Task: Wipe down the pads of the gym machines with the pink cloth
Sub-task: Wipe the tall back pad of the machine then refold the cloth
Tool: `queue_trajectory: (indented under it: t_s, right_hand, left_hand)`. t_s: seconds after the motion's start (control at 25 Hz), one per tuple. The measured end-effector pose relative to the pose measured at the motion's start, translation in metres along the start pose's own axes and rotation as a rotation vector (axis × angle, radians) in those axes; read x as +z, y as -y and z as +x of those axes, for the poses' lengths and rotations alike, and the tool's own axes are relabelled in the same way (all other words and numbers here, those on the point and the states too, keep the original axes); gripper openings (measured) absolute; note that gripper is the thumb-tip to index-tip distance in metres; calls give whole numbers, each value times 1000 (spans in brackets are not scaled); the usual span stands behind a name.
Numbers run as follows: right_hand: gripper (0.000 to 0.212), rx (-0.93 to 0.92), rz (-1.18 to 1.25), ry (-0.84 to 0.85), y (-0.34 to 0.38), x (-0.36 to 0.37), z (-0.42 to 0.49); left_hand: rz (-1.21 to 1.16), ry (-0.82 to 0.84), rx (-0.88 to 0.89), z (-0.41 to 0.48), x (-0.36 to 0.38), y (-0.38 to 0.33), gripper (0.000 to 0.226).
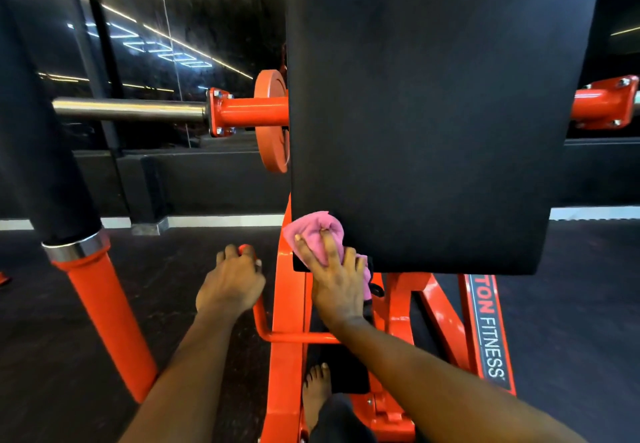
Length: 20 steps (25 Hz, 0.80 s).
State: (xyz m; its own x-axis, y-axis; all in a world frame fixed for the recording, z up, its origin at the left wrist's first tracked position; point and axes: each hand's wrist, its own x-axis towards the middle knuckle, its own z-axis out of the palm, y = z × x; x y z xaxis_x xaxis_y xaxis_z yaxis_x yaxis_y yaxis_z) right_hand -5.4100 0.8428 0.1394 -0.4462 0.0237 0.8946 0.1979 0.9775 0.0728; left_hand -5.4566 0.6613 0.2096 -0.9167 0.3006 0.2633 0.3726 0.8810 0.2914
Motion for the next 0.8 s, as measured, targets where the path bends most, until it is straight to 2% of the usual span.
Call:
queue_trajectory:
  t_s: [0.08, 0.16, 0.4, 0.52, 0.6, 0.64, 0.8]
  right_hand:
    - [90, 6, 19, 9, -19, -9, 4]
    - [86, 99, 1, -13, -52, -24, 12]
    - [64, 659, -23, -207, -169, -62, 11]
    - [62, 907, 91, -336, -169, -67, 16]
    - [65, 916, 178, -355, -129, -59, 26]
    - [68, 854, 216, -311, -99, -53, 31]
    - [77, 539, 272, -16, 11, -32, 9]
  left_hand:
    - [53, -32, 83, 1, 4, 0, 44]
    - [52, -24, 128, 3, 5, 2, 46]
    - [4, -3, 128, -1, 3, 1, 48]
    - [-40, -8, 136, -1, 1, 0, 47]
    - [-97, -8, 127, 1, 1, 1, 46]
    - [-125, -8, 122, 2, 2, 2, 45]
    - [-221, -25, 122, 7, 2, 5, 43]
